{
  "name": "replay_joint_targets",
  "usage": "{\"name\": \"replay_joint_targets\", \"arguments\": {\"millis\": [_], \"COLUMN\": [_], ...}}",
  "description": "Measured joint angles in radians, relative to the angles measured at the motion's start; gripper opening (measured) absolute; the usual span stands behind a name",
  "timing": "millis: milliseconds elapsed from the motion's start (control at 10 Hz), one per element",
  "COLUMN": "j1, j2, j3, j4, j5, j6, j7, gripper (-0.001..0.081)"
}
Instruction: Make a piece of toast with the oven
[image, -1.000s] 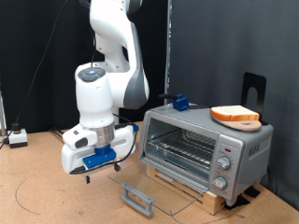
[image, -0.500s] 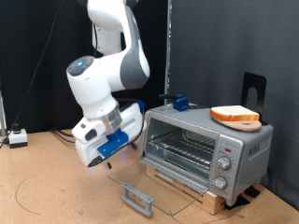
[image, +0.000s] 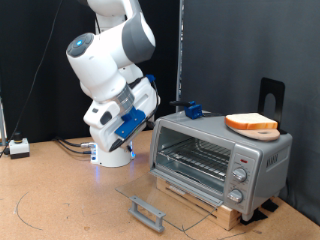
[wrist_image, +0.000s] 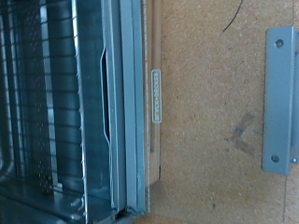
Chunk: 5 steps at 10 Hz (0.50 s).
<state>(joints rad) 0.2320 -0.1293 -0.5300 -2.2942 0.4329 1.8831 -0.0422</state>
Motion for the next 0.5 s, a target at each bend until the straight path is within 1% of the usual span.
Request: {"name": "replay_joint_targets", "arguments": {"millis": [100,200,300,400,500], "j1": [0.0,0.0,0.0,0.005,0.022], "j2": [-0.037,-0.081,-0.077,-0.078,-0.091], "j3": [0.013,0.026,0.024,0.025,0.03], "j4": [-0.006,-0.031,-0.031,-0.032,-0.033], "j5": [-0.054,-0.096,-0.085,-0.064,-0.019], "j6": [0.0,0.005,0.005,0.029,0.046], "j7": [0.021,0.046,0.046,-0.011,-0.108], "gripper": [0.0809,0.0809,0.0809,0.0809,0.0809]}}
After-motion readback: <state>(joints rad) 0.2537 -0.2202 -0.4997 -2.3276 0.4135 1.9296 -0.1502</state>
